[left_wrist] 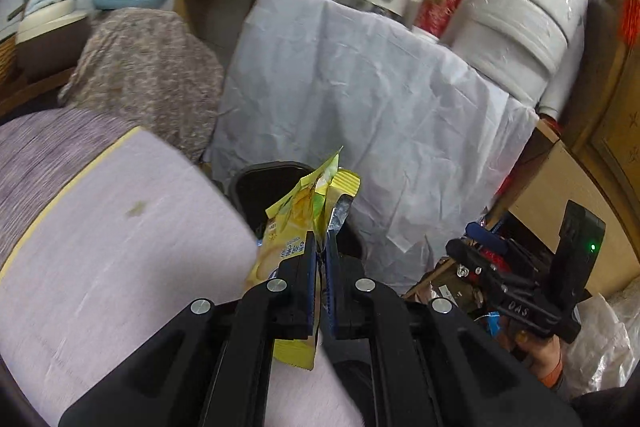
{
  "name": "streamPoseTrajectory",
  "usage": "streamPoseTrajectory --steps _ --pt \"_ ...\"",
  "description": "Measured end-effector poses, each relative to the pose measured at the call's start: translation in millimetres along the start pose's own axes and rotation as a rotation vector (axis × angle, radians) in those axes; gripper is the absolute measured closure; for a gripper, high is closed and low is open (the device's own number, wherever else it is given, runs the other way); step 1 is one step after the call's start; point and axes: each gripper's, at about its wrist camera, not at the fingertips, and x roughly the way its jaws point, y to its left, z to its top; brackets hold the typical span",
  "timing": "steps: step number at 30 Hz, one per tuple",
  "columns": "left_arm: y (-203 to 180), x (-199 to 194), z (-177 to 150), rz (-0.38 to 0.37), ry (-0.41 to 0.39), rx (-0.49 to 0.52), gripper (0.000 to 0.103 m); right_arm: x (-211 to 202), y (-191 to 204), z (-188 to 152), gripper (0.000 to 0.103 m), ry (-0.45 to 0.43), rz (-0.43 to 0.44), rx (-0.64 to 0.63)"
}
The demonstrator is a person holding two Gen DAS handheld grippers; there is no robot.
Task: Collect trash
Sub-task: 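Carry the yellow chip bag over the bin and open the left tool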
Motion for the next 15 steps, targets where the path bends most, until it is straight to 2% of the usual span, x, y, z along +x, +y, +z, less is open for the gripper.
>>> streamPoseTrajectory --steps 7,10,13,15 --pt "-20.3 80.1 25.2 -0.032 0.103 0.007 0.098 22.7 -35.1 -5.3 0.026 0.02 -0.053 0.053" --pt "-24.6 115.6 32.3 -0.006 0.136 0.027 0.098 33.6 -45.9 -6.8 0.026 0.028 -0.076 0.073" --pt "-20.2 147.6 36.0 -0.004 0.196 -0.001 0.098 42.5 -58.0 -9.5 0.026 0.031 -0.096 0.091" --pt "-17.8 167.1 37.0 0.039 0.225 0.013 0.098 48.0 -64.3 -11.6 0.026 0.034 -0.104 0.099"
